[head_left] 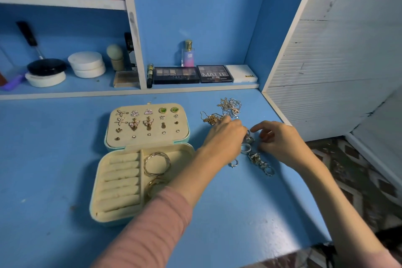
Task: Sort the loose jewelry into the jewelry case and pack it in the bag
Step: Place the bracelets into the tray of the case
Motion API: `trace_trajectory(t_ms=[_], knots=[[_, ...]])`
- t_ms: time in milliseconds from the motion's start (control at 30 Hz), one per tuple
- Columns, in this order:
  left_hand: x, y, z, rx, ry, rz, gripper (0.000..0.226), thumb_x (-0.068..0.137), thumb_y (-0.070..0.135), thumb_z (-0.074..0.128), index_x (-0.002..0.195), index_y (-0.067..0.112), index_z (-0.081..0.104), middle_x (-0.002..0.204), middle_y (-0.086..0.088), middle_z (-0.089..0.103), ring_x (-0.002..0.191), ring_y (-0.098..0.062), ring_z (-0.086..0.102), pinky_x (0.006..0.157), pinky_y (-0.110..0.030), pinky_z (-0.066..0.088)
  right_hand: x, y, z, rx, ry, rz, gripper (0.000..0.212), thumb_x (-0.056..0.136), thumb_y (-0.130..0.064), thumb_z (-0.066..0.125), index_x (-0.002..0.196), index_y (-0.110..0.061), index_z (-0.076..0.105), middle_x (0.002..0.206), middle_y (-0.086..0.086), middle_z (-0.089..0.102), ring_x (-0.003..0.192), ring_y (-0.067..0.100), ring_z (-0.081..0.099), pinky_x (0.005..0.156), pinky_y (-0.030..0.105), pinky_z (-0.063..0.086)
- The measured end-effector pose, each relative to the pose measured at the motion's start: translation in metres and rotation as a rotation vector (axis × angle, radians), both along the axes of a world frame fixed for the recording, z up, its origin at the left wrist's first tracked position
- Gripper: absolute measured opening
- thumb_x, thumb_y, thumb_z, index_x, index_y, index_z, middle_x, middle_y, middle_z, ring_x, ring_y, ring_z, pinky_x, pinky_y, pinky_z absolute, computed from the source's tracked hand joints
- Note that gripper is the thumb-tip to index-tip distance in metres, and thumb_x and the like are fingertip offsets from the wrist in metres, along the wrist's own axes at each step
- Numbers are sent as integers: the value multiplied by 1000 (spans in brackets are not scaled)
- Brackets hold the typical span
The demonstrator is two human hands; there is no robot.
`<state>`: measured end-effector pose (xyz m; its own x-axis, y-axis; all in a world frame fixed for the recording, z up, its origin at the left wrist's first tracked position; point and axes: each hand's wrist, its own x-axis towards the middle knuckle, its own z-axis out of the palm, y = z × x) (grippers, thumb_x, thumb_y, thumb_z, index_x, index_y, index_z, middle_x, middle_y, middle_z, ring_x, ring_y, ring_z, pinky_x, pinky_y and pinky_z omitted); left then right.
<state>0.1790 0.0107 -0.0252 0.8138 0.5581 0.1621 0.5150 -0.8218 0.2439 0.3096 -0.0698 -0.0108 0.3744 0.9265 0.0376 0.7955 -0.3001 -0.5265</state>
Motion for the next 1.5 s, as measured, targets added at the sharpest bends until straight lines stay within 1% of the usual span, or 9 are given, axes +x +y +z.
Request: trace_trajectory(t_ms=[167,367,567,667,767,900,1200,1400,1500], knots=[[-8,3,3,60,-10,53,22,98,20,52,114,10,64,119,-6,54,117,-23,39,88,-31,38,-1,2,-2,74,0,-80,33,74,9,56,95,-14,69,78,3,61,75,24,60,58,15,37],[-17,-6,0,154,116,80,23,94,3,44,116,2,51,122,-14,47,116,-28,36,93,-31,32,-7,3,7,225,-11,-119,29,78,9,57,89,-14,70,71,0,63,70,21,60,60,6,38],[-56,-11,24,174,-53,128,15,94,5,45,104,14,51,110,-4,50,105,-24,37,90,-31,34,-23,3,18,363,42,-104,27,79,8,59,92,-12,71,73,-1,63,68,14,58,61,4,39],[-93,-15,28,293,-167,141,12,84,4,64,88,13,58,88,-4,56,86,-26,47,74,-38,47,-34,6,21,389,99,-54,27,78,7,61,90,-15,71,73,-2,65,67,12,59,62,4,41],[-122,-23,17,364,-247,187,8,82,10,61,76,14,57,74,-4,55,74,-28,52,60,-40,52,-50,10,24,390,202,2,28,78,7,63,86,-20,69,73,-1,66,68,10,59,62,6,42],[-136,-28,2,345,-109,227,27,63,5,82,73,13,59,70,-6,54,70,-28,54,55,-36,51,-72,15,25,367,356,75,34,79,7,64,82,-27,67,74,-2,66,64,14,62,57,14,48],[-129,-25,-14,272,-59,209,43,40,7,91,62,17,56,64,-1,52,67,-22,53,51,-28,45,-95,20,23,316,330,160,33,80,6,63,84,-27,66,72,-5,64,63,10,62,67,24,54],[-134,-18,-7,64,-323,194,8,72,19,73,76,16,67,75,3,58,80,-22,52,68,-40,53,-104,23,23,307,278,216,32,79,6,64,84,-25,66,72,-2,65,64,12,62,64,15,49],[-140,-21,9,-57,-422,298,34,79,33,73,108,21,59,101,8,55,98,-13,47,83,-25,39,-112,24,23,294,281,278,29,78,7,64,87,-20,69,70,-3,64,65,11,62,65,14,50]])
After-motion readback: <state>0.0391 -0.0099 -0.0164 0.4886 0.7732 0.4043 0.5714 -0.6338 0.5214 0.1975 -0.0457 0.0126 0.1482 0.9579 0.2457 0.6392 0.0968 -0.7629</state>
